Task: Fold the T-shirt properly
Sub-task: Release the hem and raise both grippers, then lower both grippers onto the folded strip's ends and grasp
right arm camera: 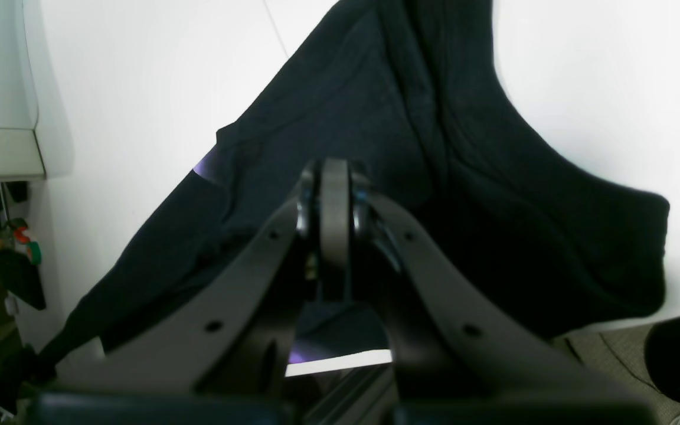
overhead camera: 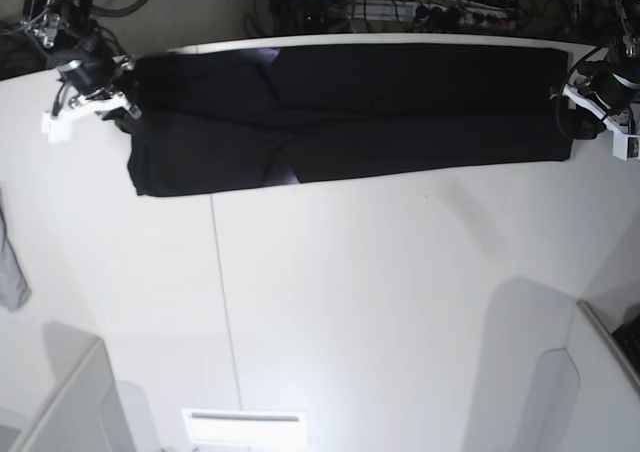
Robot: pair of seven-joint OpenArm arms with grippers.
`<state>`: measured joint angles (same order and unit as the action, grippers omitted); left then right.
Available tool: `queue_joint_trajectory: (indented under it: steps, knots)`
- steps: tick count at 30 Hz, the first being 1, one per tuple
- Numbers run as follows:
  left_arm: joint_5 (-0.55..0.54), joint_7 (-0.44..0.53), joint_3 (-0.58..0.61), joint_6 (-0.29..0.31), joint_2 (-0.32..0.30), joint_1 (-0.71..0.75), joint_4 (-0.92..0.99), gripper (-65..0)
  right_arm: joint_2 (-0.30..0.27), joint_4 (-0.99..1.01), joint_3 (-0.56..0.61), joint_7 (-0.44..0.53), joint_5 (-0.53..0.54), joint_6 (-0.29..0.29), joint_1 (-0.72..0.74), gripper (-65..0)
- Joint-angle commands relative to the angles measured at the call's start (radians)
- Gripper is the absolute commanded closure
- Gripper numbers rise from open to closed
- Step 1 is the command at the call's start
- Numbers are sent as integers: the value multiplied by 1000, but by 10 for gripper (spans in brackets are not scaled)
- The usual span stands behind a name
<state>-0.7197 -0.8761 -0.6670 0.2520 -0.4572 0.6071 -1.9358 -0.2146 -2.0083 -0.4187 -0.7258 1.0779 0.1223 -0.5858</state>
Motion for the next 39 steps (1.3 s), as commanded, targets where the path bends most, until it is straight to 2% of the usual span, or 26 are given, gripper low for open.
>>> queue_joint_trajectory:
  steps: [1, 4, 10, 16, 20, 23, 25, 29, 31, 34, 36, 39]
  knots:
    - [-5, 19, -10, -1, -18, 7, -17, 0, -10, -19, -3, 18, 18, -11, -4, 0]
    - [-5, 19, -9, -1, -18, 24, -17, 0, -10, -16, -3, 18, 6, -11, -12, 0]
    - [-4, 21, 0, -1, -18, 44, -15, 0, 11, -10, -1, 18, -164, -11, 13, 0]
    - [7, 22, 2, -1, -18, 73, -15, 0, 33, -10, -1, 19, -167, -11, 17, 0]
    - [139, 22, 6, 0, -13, 73, -15, 0, 33, -10, -1, 19, -167, -11, 19, 0]
    - [211, 25, 60, 0, -12, 66, -11, 0, 33, -10, -1, 19, -167, -11, 19, 0]
    - [228, 27, 77, -1, -8, 63, -9, 0, 33, -10, 1, 19, -167, -13, 19, 0]
    - [237, 27, 65, -1, 39, 14, -9, 0, 33, -10, 1, 19, -166, -13, 19, 0]
    - [252, 27, 51, -3, 54, 6, -14, 0, 33, -10, 1, 19, -167, -34, 19, 0]
    - [285, 27, 49, -3, 73, -22, -14, 0, 34, -10, 1, 19, -169, -111, 14, 0]
    - [311, 27, 49, -3, 74, -29, -14, -94, 34, -10, 1, 19, -170, -145, 14, 0]
    - [318, 27, 42, -4, 74, -37, -15, -283, 33, -10, 1, 18, -170, -194, 16, 0]
